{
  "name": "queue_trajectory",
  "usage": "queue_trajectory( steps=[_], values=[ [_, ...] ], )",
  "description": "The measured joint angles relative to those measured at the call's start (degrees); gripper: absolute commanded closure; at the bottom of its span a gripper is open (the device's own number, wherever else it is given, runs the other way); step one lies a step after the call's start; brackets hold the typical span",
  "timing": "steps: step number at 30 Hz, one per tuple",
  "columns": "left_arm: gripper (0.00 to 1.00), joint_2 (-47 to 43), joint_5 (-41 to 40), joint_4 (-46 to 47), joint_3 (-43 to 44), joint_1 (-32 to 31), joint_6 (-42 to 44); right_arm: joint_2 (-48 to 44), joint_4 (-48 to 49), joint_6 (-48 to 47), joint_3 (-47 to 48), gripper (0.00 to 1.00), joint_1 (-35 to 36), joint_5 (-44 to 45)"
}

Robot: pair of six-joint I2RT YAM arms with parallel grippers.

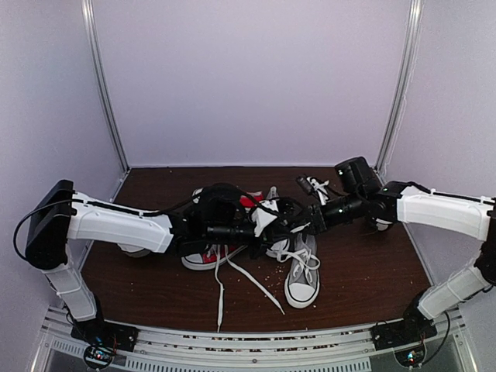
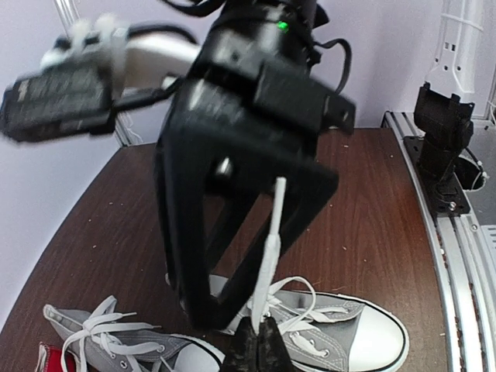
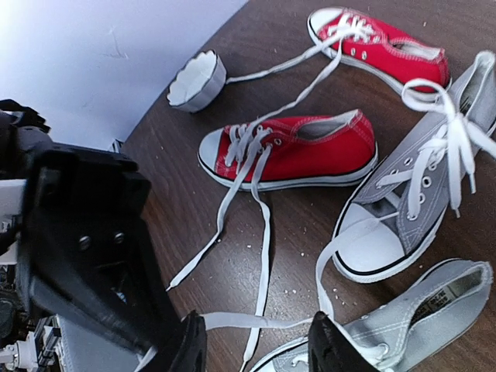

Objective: Tie the shoes
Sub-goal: Place the shoelace in the shoe, then pass from the left arm to the right

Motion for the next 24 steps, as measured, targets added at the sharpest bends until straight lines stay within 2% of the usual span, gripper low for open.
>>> queue_trajectory(
  steps=[6, 11, 19, 21, 24],
  values=[
    [1.0, 1.9, -4.7, -1.7, 4.1, 0.0, -1.6, -11.6, 4.6, 0.0, -7.4, 0.55, -5.4, -3.6],
    [1.0, 3.0, -7.4, -4.3, 6.2, 0.0, -3.1, -17.6, 9.6, 0.9, -14.1, 0.52, -5.7, -4.9],
    [1.0, 3.4, -7.3, -4.7, 6.6, 0.0, -4.0, -17.2, 27.8, 9.9, -20.4, 0.46, -5.7, -5.6],
    [1.0, 3.5, -6.7, -4.7, 6.6, 0.0, -3.9, -15.0, 32.0, 12.5, -20.6, 0.51, -5.7, -5.7],
    [1.0, 4.0, -6.1, -4.8, 7.0, 0.0, -3.9, -11.6, 38.1, 15.7, -20.6, 0.69, -5.6, -6.3]
  ],
)
